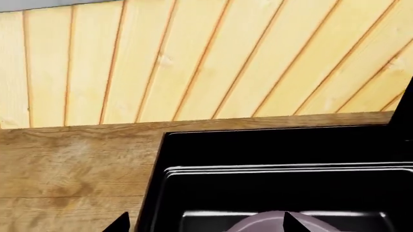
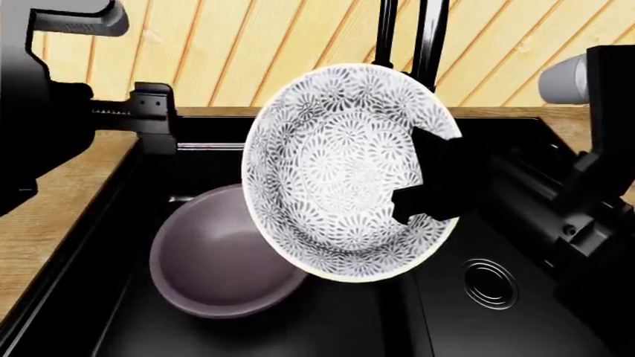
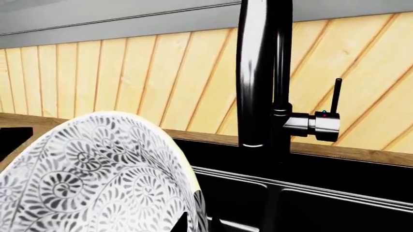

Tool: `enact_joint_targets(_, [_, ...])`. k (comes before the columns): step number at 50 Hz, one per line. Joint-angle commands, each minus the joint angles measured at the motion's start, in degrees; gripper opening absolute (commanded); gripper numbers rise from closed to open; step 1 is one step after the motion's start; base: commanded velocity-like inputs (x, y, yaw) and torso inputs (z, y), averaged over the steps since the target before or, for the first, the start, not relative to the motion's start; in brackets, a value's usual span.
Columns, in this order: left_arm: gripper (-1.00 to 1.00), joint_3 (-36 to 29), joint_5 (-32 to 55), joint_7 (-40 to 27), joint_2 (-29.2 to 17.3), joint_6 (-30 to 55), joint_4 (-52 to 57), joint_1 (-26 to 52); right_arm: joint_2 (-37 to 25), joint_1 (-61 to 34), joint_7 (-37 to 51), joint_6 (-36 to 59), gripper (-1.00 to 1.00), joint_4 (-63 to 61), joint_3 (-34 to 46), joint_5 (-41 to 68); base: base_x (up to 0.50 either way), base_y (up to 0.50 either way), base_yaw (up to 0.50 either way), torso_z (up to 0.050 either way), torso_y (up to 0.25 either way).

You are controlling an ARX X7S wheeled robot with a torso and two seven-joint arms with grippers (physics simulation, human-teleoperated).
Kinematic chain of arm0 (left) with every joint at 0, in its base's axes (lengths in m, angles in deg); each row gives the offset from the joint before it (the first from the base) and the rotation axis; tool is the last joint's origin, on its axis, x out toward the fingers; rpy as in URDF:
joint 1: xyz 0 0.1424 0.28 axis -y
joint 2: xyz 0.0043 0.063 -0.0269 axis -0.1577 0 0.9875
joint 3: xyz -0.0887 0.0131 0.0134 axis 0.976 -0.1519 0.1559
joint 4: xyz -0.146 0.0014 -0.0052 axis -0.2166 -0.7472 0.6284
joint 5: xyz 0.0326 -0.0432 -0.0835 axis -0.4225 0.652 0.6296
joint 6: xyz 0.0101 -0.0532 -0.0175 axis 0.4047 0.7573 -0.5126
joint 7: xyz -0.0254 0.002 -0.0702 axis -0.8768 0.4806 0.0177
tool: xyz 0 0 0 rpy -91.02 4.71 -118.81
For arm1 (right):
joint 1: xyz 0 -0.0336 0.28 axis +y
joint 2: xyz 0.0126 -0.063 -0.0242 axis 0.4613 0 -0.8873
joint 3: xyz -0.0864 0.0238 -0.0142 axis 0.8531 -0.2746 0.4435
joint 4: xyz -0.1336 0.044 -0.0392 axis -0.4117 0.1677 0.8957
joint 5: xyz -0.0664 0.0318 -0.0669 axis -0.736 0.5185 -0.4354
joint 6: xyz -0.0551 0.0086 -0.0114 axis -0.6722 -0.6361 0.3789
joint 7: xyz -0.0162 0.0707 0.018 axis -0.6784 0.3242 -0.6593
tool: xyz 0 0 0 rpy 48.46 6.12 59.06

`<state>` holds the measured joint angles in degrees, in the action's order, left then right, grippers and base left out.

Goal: Stack the bowls in the sink.

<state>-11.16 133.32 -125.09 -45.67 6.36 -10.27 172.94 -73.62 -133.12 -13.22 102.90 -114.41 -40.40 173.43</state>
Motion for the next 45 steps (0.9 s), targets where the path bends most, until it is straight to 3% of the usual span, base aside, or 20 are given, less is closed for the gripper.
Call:
enact_joint_targets(1, [1.0,4.42,6.71,-3.35,-3.37,2.93,-0.09,11.54,1.65,-1.89,0.45,0.82,-1.0,0.83,-0.2,-0.29,0.0,0.0,0.0,0.0,0.0])
enact_joint_targets(18, [1.0,9.39,12.86,-8.04,-11.4,2.8,2.84,19.68,8.29,-6.47,1.29,2.93,-1.0,4.06,1.99,-0.4,0.0,0.0,0.0,0.0,0.0])
enact_joint_targets(45, [1.0,11.48,13.67,-7.4,-15.08,4.07,2.59,23.08,26.61,-14.16,-0.49,5.56,-1.0,19.24,9.1,-5.42,0.0,0.0,0.0,0.0,0.0])
